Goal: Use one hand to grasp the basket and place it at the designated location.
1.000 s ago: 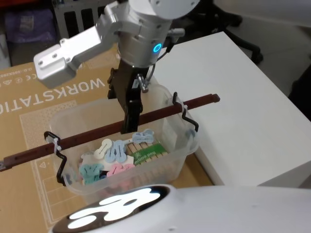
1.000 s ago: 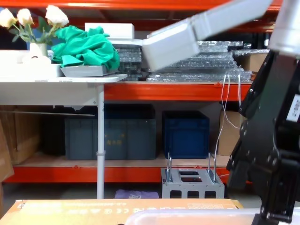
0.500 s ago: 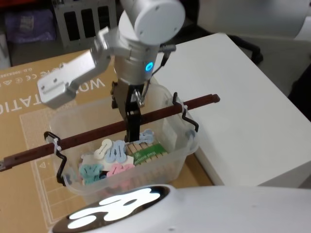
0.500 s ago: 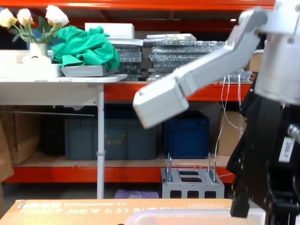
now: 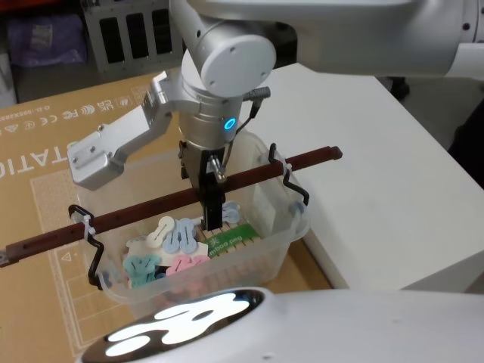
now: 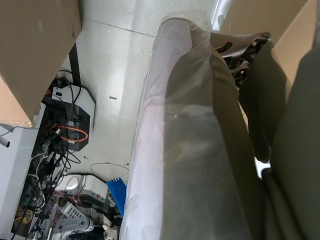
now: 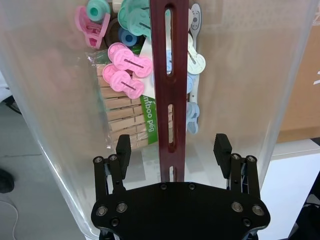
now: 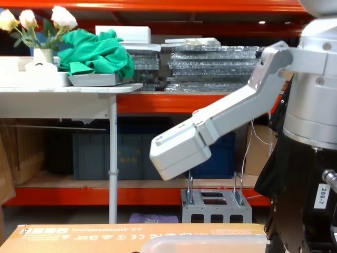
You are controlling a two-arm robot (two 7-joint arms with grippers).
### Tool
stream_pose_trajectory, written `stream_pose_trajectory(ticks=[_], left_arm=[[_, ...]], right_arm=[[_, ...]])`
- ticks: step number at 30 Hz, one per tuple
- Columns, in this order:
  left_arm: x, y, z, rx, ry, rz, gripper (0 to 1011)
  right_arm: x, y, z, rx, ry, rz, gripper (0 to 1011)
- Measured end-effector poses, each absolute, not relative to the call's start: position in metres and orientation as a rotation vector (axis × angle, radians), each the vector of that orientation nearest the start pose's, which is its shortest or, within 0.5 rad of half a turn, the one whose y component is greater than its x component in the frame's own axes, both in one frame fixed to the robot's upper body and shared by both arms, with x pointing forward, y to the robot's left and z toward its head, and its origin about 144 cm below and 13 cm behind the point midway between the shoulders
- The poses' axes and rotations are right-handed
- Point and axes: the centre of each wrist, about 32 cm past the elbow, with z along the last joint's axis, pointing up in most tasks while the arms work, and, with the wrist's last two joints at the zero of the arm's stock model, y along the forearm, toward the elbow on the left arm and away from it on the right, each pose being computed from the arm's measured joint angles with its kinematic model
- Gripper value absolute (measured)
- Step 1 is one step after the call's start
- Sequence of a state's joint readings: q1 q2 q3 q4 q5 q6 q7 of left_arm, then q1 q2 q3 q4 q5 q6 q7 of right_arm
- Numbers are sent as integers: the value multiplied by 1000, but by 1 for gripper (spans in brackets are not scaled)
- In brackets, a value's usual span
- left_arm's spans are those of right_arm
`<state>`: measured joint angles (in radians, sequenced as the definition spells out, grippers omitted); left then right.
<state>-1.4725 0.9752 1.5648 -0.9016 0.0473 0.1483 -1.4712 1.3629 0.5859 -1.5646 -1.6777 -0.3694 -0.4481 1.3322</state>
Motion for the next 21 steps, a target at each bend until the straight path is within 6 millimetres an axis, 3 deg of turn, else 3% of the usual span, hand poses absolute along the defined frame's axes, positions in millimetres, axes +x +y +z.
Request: stream_pose_trajectory(ticks=[21], left_arm=[[616, 496, 1396, 1629, 165, 178, 0]], right_arm=[[529, -93, 1341, -1258, -1315, 1101, 1001]])
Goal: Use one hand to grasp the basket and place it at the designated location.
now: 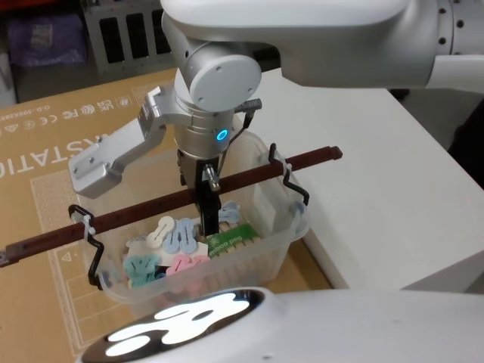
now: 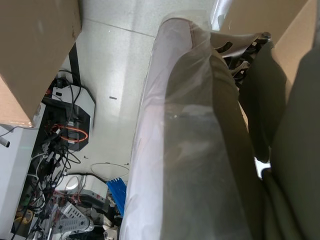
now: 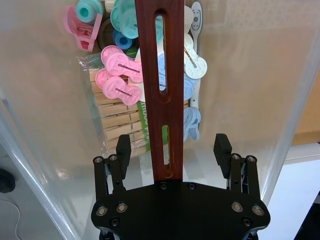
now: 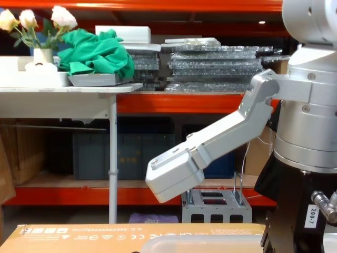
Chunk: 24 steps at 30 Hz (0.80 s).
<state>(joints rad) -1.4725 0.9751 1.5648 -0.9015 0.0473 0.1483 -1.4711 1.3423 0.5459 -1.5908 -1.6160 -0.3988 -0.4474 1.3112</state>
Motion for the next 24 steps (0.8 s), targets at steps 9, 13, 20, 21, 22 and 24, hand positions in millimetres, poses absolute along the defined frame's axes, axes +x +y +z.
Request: stream_pose_trajectory(ticks=[9, 13, 20, 21, 22, 24], left_arm=[[616, 496, 1396, 1629, 165, 178, 0], [616, 496, 1396, 1629, 165, 178, 0], [616, 496, 1396, 1629, 165, 178, 0], [616, 496, 1396, 1629, 165, 178, 0], [616, 496, 1396, 1629, 165, 178, 0], [616, 496, 1396, 1629, 165, 178, 0]], right_arm=[[531, -93, 1341, -1258, -1310, 1093, 952], [532, -94, 1343, -1252, -1309, 1086, 865], [534, -95, 1345, -1247, -1305, 1075, 680], [535, -95, 1346, -1247, -1304, 1074, 618], [535, -95, 1346, -1247, -1304, 1074, 596], [535, -95, 1346, -1247, -1304, 1073, 536]])
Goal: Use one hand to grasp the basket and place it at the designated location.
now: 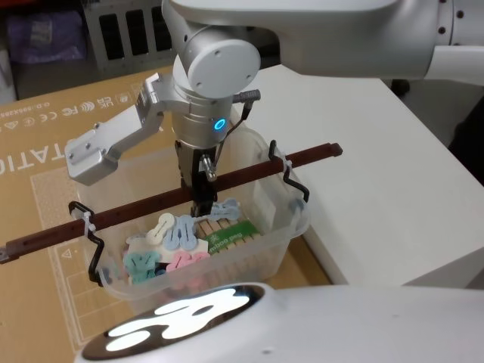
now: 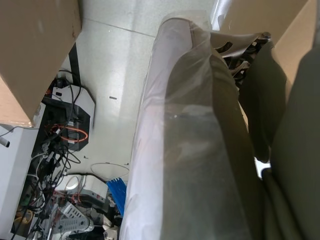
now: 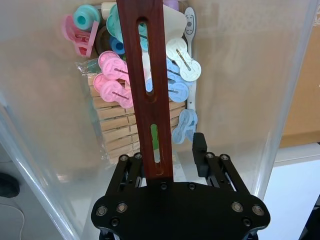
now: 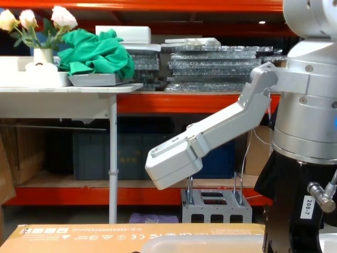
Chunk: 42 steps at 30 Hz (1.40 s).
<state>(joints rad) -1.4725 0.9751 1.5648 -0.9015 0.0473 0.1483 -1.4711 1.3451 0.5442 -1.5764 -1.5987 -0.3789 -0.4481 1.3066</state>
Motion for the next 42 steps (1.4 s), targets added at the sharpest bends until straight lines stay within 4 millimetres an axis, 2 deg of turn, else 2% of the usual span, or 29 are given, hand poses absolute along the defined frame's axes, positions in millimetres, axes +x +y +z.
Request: stream_pose_trajectory(ticks=[6, 7, 13, 25, 42], left_arm=[[616, 496, 1396, 1629, 165, 178, 0], [616, 496, 1396, 1629, 165, 178, 0], [616, 496, 1396, 1629, 165, 178, 0], [616, 496, 1396, 1629, 165, 178, 0], [616, 496, 1396, 1629, 165, 178, 0]], right_arm=[[535, -96, 1346, -1248, -1302, 1070, 351], [535, -96, 1346, -1248, -1302, 1069, 291], [536, -98, 1346, -1250, -1298, 1061, 144], [539, -100, 1347, -1250, -1294, 1047, 102], [542, -111, 1366, -1224, -1296, 1005, 101]])
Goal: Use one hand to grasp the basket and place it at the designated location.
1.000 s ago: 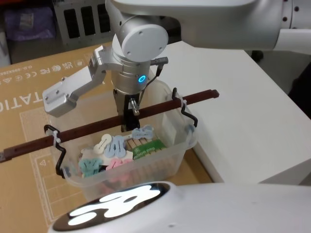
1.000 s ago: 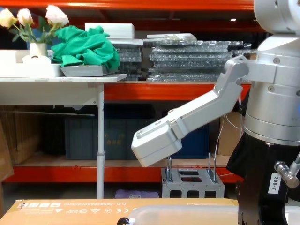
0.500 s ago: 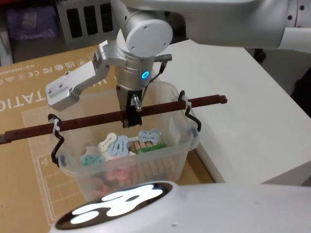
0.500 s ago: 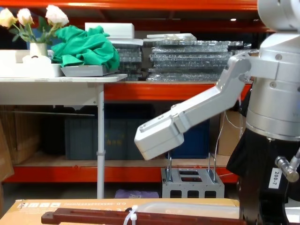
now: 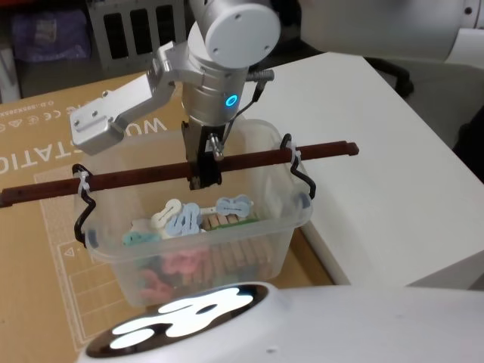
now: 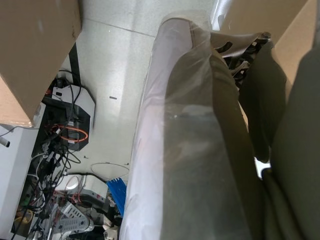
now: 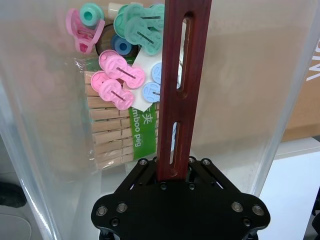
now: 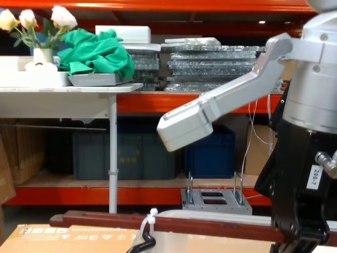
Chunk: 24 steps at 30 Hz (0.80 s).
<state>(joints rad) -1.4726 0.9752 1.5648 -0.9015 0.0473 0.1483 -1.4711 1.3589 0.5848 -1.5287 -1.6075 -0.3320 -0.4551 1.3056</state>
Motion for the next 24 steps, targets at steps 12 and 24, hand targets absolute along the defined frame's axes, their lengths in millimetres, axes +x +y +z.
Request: stream_pose_trajectory(ticks=[12, 24], left_arm=[[616, 496, 1396, 1629, 165, 178, 0], [616, 496, 1396, 1629, 165, 178, 0]], right_arm=[[542, -121, 1382, -1230, -1290, 975, 101], [557, -139, 1408, -1277, -1213, 878, 101]])
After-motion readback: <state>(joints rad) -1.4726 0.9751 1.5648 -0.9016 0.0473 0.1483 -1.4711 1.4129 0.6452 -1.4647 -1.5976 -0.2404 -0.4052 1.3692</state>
